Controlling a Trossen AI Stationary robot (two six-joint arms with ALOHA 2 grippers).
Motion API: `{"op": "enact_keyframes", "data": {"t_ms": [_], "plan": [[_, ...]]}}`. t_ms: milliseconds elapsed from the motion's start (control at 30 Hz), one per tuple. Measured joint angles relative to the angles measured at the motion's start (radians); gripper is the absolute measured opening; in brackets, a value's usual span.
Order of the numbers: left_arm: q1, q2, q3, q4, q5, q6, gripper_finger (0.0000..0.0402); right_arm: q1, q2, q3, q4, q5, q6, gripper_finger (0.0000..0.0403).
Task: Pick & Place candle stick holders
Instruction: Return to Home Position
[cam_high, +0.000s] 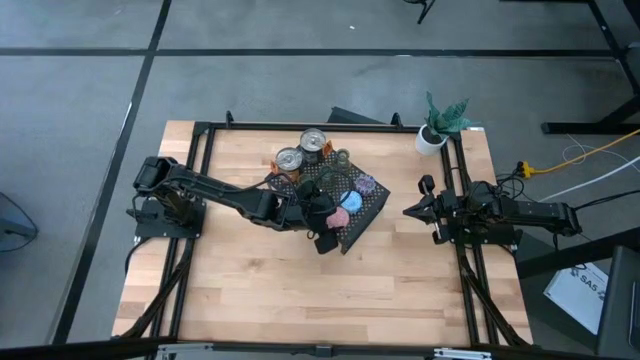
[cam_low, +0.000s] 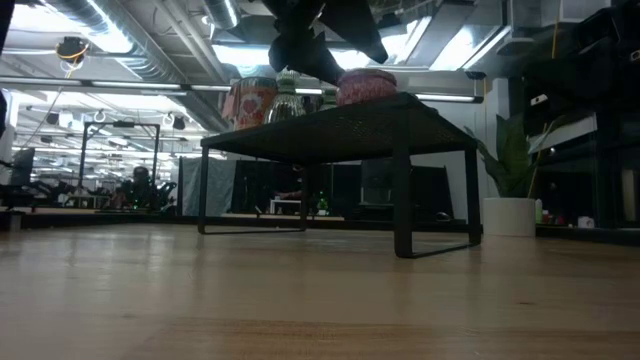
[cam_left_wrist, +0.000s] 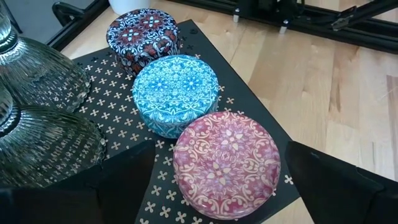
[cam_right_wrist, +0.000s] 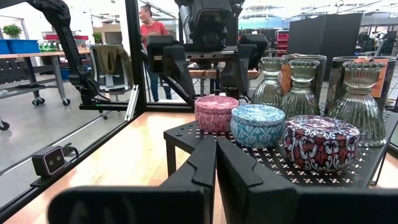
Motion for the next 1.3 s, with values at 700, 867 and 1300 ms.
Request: {"op": "enact_keyframes", "data": {"t_ms": [700,867,1300], "plan": [[-0.075,-0.004,0.12,-0.024,0.013,0.05,0.0293,0.0,0.0,0.0,0.0,0.0,0.0,0.0016],[-0.095,-0.017,0.154,-0.021,0.056,0.089,0.0246,0.0,0.0,0.0,0.0,0.0,0.0,0.0016],[-0.114,-0.112,0.172,-0.055,0.096,0.193,0.014,0.0,0.0,0.0,0.0,0.0,0.0,0.0016]]}}
